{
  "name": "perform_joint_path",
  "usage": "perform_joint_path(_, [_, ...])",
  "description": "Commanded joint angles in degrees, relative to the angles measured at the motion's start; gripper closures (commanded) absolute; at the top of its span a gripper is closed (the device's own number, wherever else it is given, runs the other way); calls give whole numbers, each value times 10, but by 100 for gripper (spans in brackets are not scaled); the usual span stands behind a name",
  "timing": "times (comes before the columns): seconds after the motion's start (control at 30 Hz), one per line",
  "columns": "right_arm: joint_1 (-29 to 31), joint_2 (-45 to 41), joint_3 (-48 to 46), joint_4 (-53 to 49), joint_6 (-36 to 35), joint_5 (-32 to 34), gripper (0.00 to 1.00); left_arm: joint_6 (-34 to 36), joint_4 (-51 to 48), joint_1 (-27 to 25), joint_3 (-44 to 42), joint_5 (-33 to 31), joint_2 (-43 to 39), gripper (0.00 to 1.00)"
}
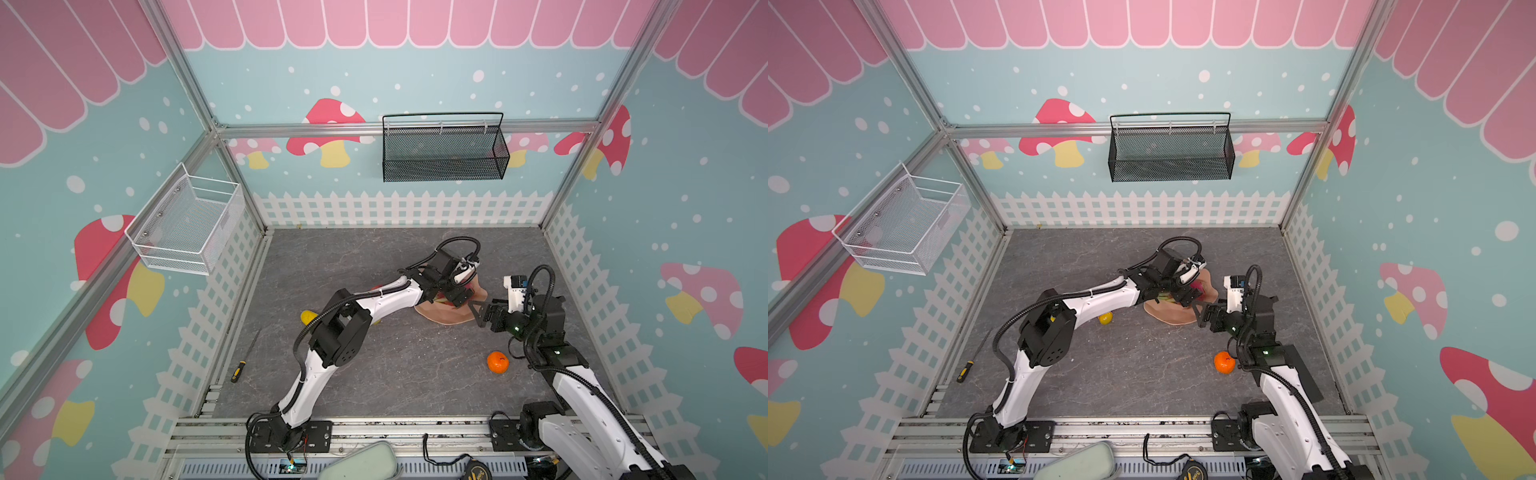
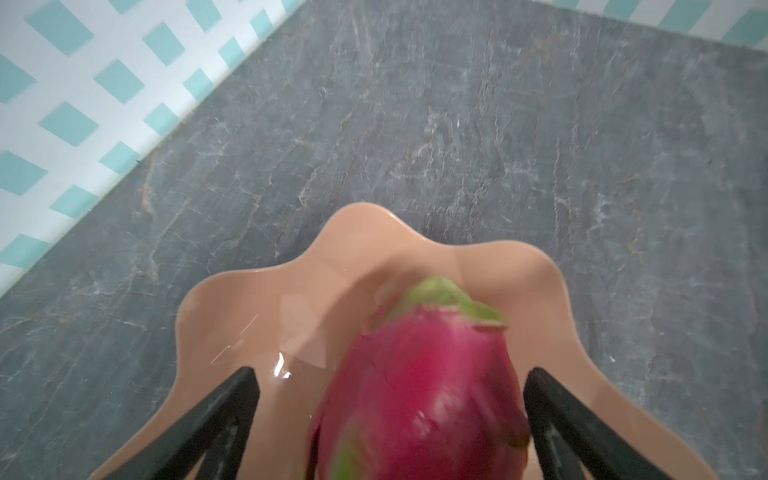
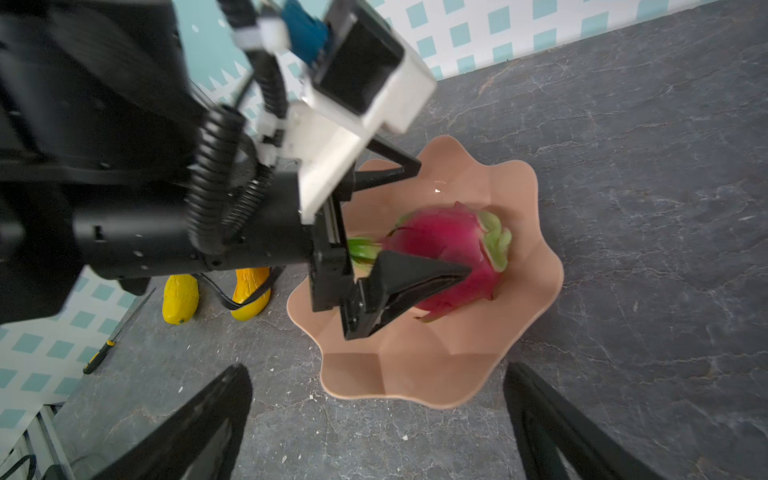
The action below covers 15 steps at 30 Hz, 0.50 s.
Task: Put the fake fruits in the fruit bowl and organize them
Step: 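Carry the dragon fruit over the pink bowl and release it, then grasp the orange-yellow elongated fruit with the left gripper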
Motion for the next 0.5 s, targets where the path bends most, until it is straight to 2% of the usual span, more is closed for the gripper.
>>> perform_joint_path(0.0, [-4, 5, 9, 11, -25, -14, 2, -20, 49, 6, -33, -23, -70, 1])
perform_joint_path(0.07, [-4, 14, 13, 13, -49, -35, 2, -42, 74, 13, -83, -68, -118, 1])
perform_joint_path(0.13, [-4, 36, 22, 10, -71, -66, 2, -86, 70, 21, -125, -161, -161, 0])
perform_joint_path(0.23, [12, 68, 29, 43, -78, -122, 2, -174, -60, 44, -144, -308, -204, 1])
perform_joint_path(0.27, [31, 79, 33, 58, -80, -127, 2, -211, -117, 55, -149, -334, -213, 1])
perform_joint_path(0.37, [113, 134, 75, 60, -119, -104, 2, -309, -206, 86, -213, -316, -241, 3])
perform_joint_path(0.47, [167, 194, 115, 68, -140, -106, 2, -413, -203, 103, -300, -277, -281, 6])
